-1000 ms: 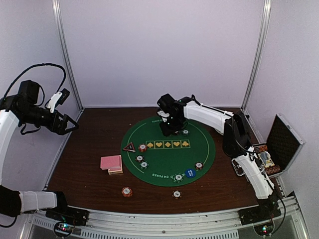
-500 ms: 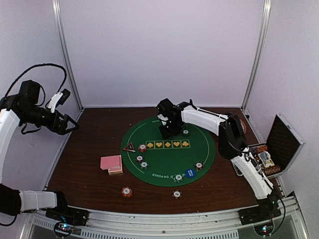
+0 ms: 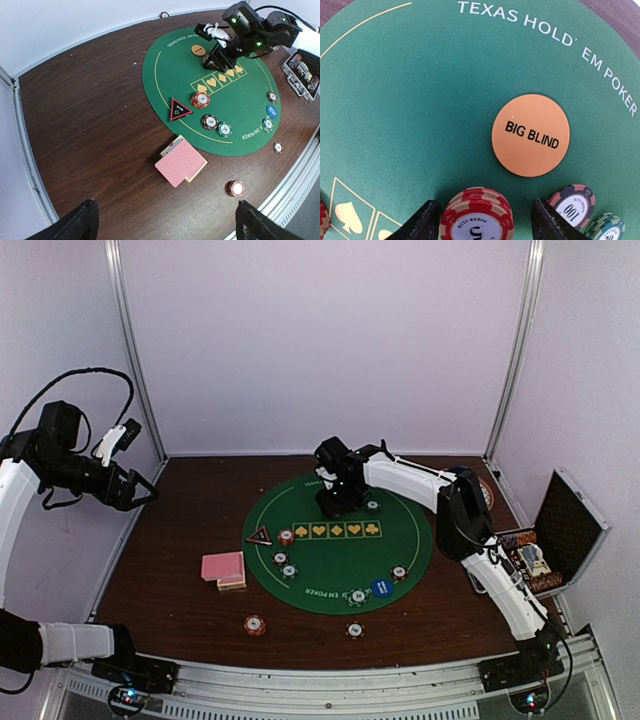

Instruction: Distribute texas hold em gaming equipment

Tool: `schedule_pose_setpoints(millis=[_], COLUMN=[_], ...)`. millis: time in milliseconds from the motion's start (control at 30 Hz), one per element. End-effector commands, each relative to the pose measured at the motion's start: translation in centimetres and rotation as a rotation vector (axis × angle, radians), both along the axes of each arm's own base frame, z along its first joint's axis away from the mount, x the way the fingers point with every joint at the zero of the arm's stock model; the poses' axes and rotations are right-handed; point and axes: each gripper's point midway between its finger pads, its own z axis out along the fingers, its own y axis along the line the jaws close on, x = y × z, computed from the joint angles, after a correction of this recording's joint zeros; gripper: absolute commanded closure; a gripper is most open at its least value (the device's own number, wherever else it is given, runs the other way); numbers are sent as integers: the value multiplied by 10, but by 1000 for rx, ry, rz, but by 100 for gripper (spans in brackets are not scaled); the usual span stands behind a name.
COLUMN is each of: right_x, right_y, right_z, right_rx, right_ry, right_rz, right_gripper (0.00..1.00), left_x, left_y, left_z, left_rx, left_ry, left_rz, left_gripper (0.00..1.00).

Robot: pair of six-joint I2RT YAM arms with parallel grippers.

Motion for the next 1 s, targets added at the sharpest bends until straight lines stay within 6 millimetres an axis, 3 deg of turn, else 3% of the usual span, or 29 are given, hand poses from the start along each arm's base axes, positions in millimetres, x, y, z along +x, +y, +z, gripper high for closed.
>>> schedule_pose_setpoints(millis=[0, 133, 233, 333, 433, 567, 733, 833, 967], right_x=[8, 1, -19, -50, -91, -167, -252, -286, -313], right_y=[6, 16, 29, 45, 65, 105, 144, 160, 172], right_z=[56, 101, 134, 164, 173, 161, 124, 98, 69], right_rx=[72, 122, 138, 136, 136, 158, 146, 136, 107], right_ry=[-82, -137, -180, -225, -225, -175, -72, -1, 68], right_rz=[1, 30, 79, 143, 222, 376, 551, 623, 703], right_gripper=[34, 34, 34, 32, 29, 25, 18, 15, 11], left_x=[2, 2, 2, 2, 3, 3, 3, 2, 1], left_y=[1, 2, 2, 3, 3, 1, 2, 1, 1], left_z=[5, 6, 6, 6, 7, 8, 6, 7, 8], left_rx=[10, 12, 18, 22, 14, 6, 9, 5, 7], left_ry=[-22, -26, -28, -25, -21, -21, -17, -21, -22], left_rz=[-5, -3, 0, 3, 4, 3, 3, -1, 0], left_gripper=[2, 3, 2, 2, 2, 3, 3, 2, 2])
